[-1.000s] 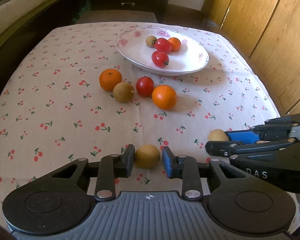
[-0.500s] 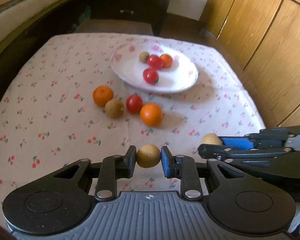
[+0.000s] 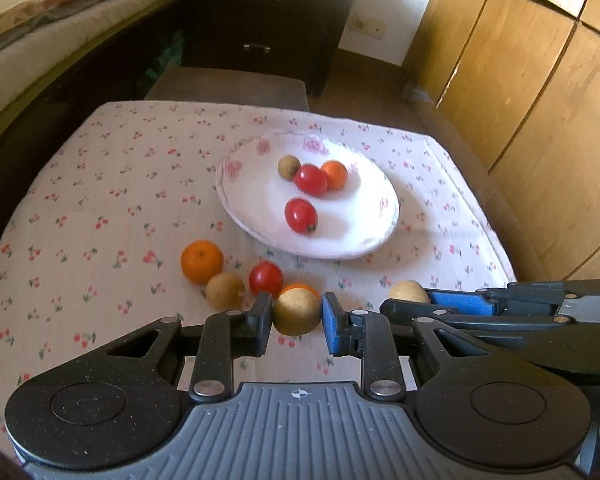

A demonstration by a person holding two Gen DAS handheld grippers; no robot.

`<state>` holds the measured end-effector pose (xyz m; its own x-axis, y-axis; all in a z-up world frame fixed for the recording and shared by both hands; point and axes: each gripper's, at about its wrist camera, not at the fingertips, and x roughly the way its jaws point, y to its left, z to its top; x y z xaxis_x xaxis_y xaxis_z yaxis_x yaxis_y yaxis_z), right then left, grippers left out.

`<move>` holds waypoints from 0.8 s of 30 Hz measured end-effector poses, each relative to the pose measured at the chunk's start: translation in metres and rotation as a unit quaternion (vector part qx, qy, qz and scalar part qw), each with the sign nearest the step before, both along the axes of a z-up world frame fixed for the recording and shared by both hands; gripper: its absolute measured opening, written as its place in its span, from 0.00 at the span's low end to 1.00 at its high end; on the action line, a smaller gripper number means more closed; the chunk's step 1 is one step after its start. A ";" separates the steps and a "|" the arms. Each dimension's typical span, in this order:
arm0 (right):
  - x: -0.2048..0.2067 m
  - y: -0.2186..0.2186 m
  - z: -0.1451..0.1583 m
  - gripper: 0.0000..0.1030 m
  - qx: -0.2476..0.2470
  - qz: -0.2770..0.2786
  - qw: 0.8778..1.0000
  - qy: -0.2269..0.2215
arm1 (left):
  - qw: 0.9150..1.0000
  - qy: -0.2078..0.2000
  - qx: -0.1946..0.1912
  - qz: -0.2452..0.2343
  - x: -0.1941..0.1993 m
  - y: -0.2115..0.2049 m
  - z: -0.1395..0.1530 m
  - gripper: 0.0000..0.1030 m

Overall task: Organize fruits
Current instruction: 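Carry both brown round fruits over the white bowl with both grippers, then open the left gripper into the bowl while the right gripper releases its fruit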

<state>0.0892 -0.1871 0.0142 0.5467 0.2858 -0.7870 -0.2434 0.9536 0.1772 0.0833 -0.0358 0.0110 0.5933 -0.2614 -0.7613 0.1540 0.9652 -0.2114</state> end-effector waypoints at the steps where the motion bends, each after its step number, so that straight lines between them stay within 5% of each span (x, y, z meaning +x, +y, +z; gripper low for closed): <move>1: 0.004 0.000 0.001 0.28 0.000 -0.001 1.000 0.000 | 1.000 -0.002 0.001 0.000 0.004 -0.001 0.001 0.33; 24: 0.089 -0.015 -0.009 0.28 0.018 -0.012 1.000 0.012 | 1.000 0.005 -0.014 0.011 0.083 -0.011 -0.007 0.32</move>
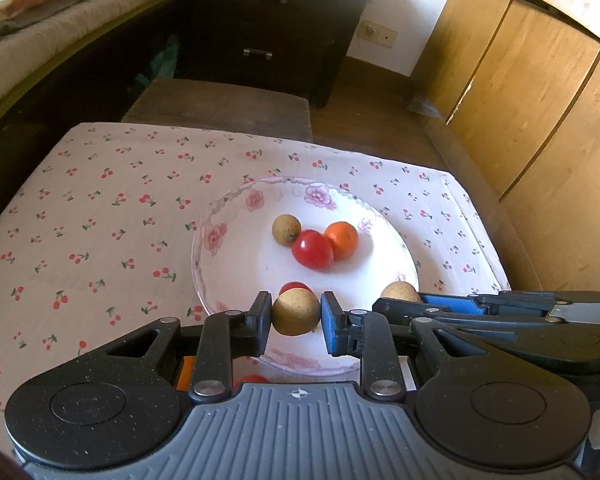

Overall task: Organize fruits
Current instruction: 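Open the left gripper into the bowl while the right gripper releases its fruit, then move both grippers back from the bowl toward the remaining fruits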

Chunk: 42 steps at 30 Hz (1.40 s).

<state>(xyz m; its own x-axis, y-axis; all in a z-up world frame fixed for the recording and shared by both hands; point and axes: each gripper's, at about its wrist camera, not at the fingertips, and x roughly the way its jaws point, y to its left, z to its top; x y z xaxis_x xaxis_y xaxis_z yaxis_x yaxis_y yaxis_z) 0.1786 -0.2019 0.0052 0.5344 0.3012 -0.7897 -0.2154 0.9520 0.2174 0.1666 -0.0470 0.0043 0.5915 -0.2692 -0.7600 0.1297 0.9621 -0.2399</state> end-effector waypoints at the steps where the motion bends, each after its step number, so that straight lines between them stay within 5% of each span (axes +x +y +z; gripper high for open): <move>1: 0.002 0.001 -0.002 0.28 -0.002 0.000 1.000 0.001 | 1.000 0.001 0.002 0.001 0.001 0.000 -0.001 0.32; 42: -0.001 0.006 0.003 0.30 -0.008 -0.012 1.000 -0.018 | 1.000 -0.005 -0.004 0.021 0.002 0.009 0.002 0.42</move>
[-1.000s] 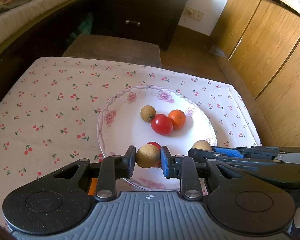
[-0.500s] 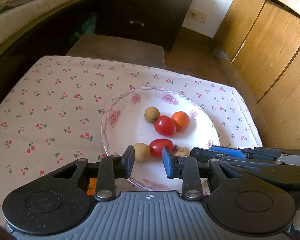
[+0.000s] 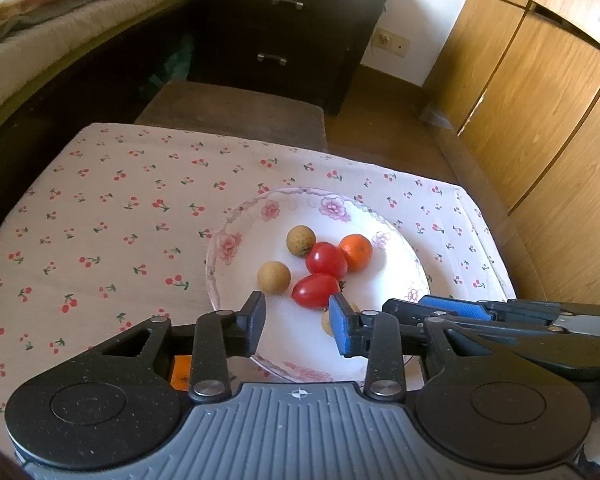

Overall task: Organize fruits
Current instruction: 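Move both grippers back from the bowl toward the remaining fruits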

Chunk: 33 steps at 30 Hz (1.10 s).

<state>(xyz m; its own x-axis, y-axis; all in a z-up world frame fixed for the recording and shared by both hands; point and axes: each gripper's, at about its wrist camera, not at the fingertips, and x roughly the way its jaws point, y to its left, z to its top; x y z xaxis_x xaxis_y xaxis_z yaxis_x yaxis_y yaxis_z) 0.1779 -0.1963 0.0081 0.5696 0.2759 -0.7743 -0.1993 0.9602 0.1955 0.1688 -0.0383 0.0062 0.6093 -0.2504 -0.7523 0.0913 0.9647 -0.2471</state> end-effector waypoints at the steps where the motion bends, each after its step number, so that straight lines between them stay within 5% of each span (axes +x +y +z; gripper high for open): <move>1: -0.001 0.001 0.001 0.30 0.000 0.001 1.000 -0.001 | 1.000 0.000 0.000 0.000 -0.001 0.001 0.001 0.43; 15: -0.037 0.022 0.009 0.31 0.001 0.045 0.999 -0.002 | 1.000 -0.003 0.003 0.007 -0.027 0.026 0.007 0.46; 33: -0.056 0.055 -0.019 0.32 -0.002 0.100 0.994 0.038 | 1.000 0.012 -0.007 0.015 -0.048 0.050 0.001 0.51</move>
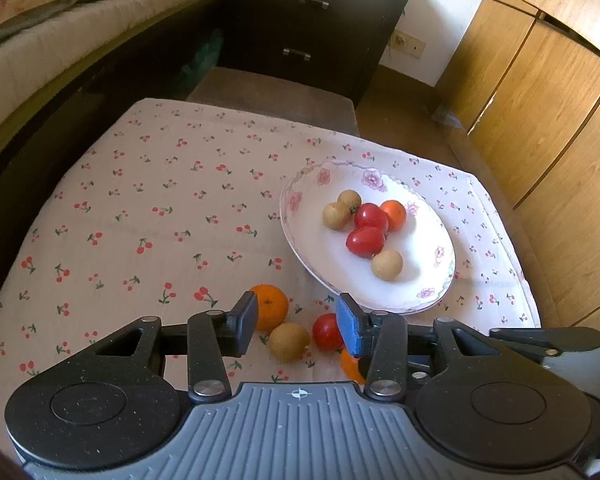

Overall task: Organize fruits
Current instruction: 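Move both grippers back from the bowl toward the remaining fruits, then grasp the tangerine with the right gripper and lift it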

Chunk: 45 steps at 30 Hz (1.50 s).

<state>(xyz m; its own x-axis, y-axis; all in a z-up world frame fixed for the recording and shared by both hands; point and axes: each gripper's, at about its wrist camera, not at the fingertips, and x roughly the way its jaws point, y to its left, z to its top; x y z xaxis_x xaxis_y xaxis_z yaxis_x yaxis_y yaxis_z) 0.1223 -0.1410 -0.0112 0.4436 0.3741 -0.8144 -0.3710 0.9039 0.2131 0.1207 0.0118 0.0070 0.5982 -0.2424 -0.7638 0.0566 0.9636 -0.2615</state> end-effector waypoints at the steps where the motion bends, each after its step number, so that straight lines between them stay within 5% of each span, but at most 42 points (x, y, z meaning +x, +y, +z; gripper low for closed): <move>1: 0.002 0.001 -0.003 0.32 -0.002 0.000 1.000 0.003 | 1.000 0.002 -0.003 0.000 -0.001 0.001 -0.001 0.51; 13: 0.014 0.013 -0.028 0.33 -0.020 0.006 1.000 0.006 | 1.000 0.020 -0.013 -0.003 -0.001 0.007 -0.010 0.52; 35: 0.005 -0.017 -0.024 0.33 -0.012 -0.014 1.000 0.012 | 0.999 0.035 0.008 0.013 0.011 -0.012 -0.038 0.46; 39: 0.004 -0.017 -0.023 0.33 -0.012 -0.012 1.000 0.011 | 0.999 0.030 0.017 0.006 0.009 -0.014 -0.037 0.34; 45: 0.001 -0.016 -0.022 0.33 -0.014 -0.011 1.000 0.012 | 0.999 0.033 0.019 0.000 0.004 -0.013 -0.038 0.31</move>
<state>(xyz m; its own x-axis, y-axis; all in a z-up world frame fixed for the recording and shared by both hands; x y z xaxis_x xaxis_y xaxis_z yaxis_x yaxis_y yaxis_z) 0.1229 -0.1572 -0.0335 0.4323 0.3404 -0.8350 -0.3455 0.9179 0.1953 0.1244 -0.0009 -0.0312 0.5469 -0.2121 -0.8099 0.0411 0.9730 -0.2271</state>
